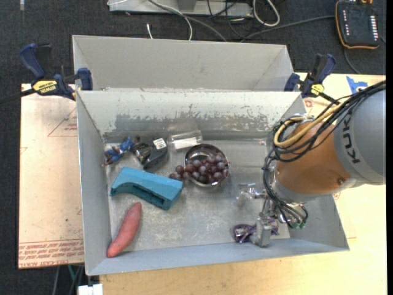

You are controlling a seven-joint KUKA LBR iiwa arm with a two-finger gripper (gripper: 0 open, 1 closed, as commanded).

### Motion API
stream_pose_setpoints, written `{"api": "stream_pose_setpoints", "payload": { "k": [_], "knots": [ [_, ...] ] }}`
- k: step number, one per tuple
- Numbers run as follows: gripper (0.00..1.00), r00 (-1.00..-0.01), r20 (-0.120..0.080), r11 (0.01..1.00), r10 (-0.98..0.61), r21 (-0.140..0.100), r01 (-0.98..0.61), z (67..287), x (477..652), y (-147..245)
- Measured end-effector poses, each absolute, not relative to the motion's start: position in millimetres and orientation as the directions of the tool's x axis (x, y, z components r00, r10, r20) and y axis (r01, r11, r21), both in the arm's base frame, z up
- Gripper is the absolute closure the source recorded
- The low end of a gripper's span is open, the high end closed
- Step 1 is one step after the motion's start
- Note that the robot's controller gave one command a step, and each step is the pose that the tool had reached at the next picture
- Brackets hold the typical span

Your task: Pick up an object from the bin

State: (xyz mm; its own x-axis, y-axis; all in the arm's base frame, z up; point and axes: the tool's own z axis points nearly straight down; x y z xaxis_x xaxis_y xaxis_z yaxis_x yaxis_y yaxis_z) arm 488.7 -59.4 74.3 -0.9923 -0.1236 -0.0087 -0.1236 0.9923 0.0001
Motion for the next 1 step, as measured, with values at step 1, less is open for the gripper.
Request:
{"api": "stream_pose_setpoints", "payload": {
  "k": [1],
  "knots": [
    [0.00,-0.986,-0.022,0.986,-0.167,0.003,-0.167,134.9,575.5,29.6]
  ]
}}
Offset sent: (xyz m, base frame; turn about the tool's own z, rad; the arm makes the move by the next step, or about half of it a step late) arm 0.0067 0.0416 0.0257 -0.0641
